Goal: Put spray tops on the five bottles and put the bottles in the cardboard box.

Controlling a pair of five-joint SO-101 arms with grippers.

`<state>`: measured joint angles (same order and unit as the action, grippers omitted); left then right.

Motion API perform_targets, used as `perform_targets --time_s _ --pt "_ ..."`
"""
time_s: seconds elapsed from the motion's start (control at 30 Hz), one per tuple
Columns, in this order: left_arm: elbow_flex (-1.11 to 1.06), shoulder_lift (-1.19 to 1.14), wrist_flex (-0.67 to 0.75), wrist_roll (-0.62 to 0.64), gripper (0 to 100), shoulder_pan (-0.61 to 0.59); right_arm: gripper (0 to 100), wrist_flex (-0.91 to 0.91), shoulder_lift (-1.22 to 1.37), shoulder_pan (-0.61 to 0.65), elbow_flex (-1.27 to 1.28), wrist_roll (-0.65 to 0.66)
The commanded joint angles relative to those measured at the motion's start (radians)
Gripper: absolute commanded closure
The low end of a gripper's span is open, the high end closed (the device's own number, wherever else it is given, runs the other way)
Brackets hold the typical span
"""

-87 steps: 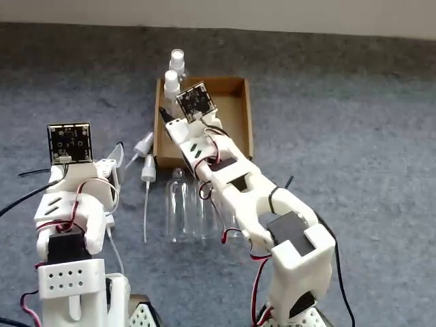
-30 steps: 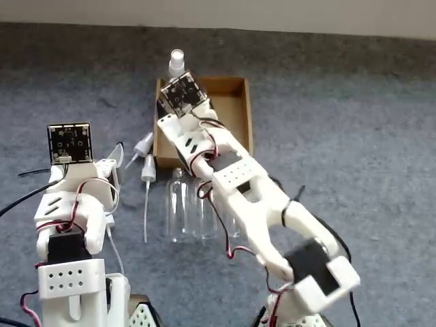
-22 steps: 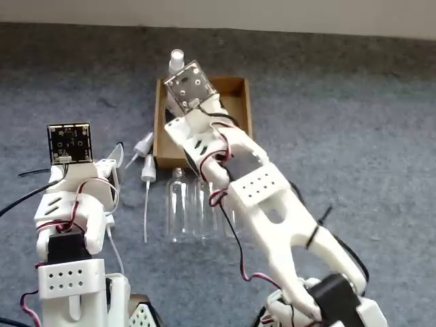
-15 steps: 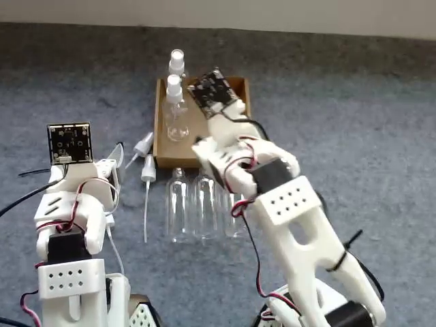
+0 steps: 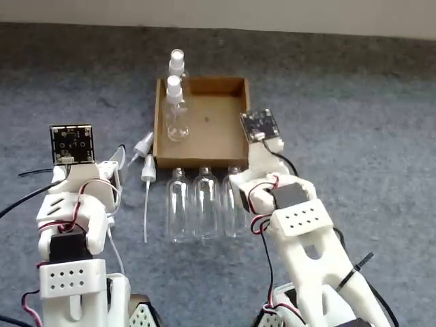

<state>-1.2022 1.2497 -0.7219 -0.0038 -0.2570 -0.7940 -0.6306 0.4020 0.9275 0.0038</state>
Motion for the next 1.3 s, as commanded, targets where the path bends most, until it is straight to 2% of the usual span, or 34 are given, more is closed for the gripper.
perform_targets --time_s 0.0,0.2,0.4,0.63,0.73,0.83,0.9,0.97,1.1,1.27 --pt "0.005 -0.001 0.021 0.012 79 0.031 74.5 0.038 -0.027 -0.01 0.012 -0.023" --pt "0.004 -0.001 0.021 0.012 79 0.031 74.5 0.041 0.114 0.041 -0.016 -0.025" --pt "0.004 -0.001 0.02 0.012 79 0.031 74.5 0.042 0.294 0.045 -0.157 -0.025" --pt "0.004 -0.001 0.021 0.011 79 0.033 75.0 0.041 0.41 0.042 -0.18 -0.023" --pt "0.004 -0.001 0.021 0.011 79 0.033 83.7 0.039 0.386 0.036 -0.177 -0.023" --pt "0.004 -0.001 0.021 0.011 79 0.033 94.2 0.018 0.328 -0.007 -0.16 -0.018" --pt "0.004 -0.001 0.02 0.011 79 0.033 97.8 -0.041 0.277 -0.074 -0.15 -0.003" --pt "0.004 -0.001 0.02 0.011 79 0.033 98.8 -0.09 0.243 -0.16 -0.151 0.077" --pt "0.004 -0.001 0.02 0.011 79 0.033 98.8 -0.142 0.263 -0.286 -0.245 0.331" --pt "0.004 -0.001 0.02 0.011 79 0.033 98.7 -0.151 0.387 -0.415 -0.371 0.397"
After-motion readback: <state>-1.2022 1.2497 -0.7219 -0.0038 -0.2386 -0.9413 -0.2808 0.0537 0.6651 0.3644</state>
